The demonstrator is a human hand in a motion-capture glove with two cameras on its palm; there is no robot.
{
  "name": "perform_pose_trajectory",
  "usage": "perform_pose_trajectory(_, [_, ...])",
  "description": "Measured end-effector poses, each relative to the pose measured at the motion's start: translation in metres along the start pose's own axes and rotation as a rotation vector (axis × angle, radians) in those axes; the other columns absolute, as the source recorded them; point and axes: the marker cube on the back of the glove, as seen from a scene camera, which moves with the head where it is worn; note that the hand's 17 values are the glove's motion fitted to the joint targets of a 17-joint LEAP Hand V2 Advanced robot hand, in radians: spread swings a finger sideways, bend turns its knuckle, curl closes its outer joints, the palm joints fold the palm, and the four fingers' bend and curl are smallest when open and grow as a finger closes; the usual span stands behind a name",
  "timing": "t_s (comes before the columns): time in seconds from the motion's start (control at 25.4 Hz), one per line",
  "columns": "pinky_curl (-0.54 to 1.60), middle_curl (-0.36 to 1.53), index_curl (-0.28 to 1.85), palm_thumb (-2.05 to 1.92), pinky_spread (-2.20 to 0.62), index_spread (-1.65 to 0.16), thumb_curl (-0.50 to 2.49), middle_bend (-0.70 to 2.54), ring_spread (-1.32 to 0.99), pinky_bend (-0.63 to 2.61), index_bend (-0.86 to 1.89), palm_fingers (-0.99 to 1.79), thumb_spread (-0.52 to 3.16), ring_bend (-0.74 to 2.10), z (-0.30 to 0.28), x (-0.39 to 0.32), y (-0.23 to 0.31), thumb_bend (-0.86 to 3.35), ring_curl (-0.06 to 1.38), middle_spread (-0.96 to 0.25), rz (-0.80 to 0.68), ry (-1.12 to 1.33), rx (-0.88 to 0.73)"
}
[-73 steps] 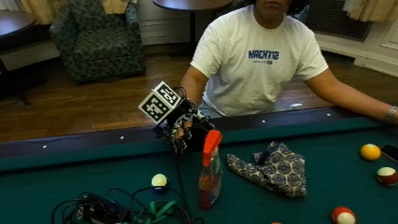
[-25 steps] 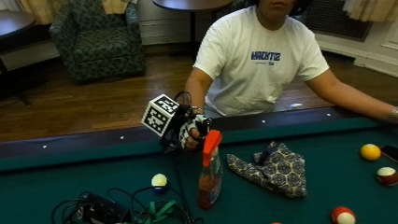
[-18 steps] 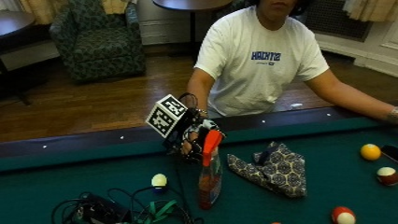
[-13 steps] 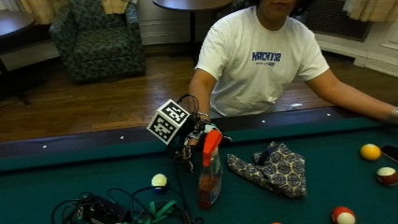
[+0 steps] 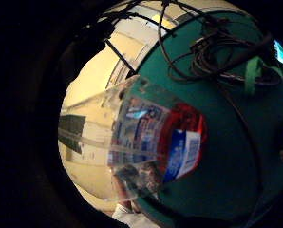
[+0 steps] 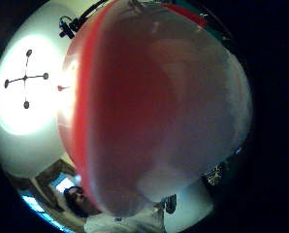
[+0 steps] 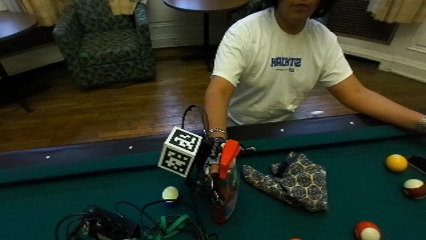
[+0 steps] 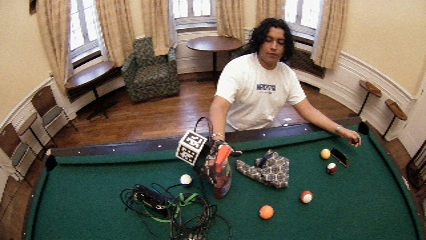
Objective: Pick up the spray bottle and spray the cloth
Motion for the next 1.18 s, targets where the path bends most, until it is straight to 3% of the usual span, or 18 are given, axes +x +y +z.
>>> perform_pose_trajectory(0.35, [0.37,0.4,0.22,0.61,0.11,-0.33,0.38,0.26,-0.13,0.49,0.07,0.35,0.88,0.68,0.018,0.003,-0.018,-0.04,0.39,-0.09,-0.008,-0.002,-0.022])
perform_pose_trajectory(0.9, [0.36,0.39,0.19,0.71,0.03,-0.28,0.38,0.24,-0.16,0.46,0.11,0.64,0.9,0.79,0.026,0.003,-0.037,-0.02,0.4,-0.07,0.038,0.009,-0.029])
perform_pose_trajectory(1.18, [0.32,0.4,0.25,0.79,0.03,-0.31,0.41,0.29,-0.17,0.35,0.22,0.9,0.93,0.67,0.028,-0.004,-0.043,0.0,0.36,-0.12,0.032,-0.004,-0.035])
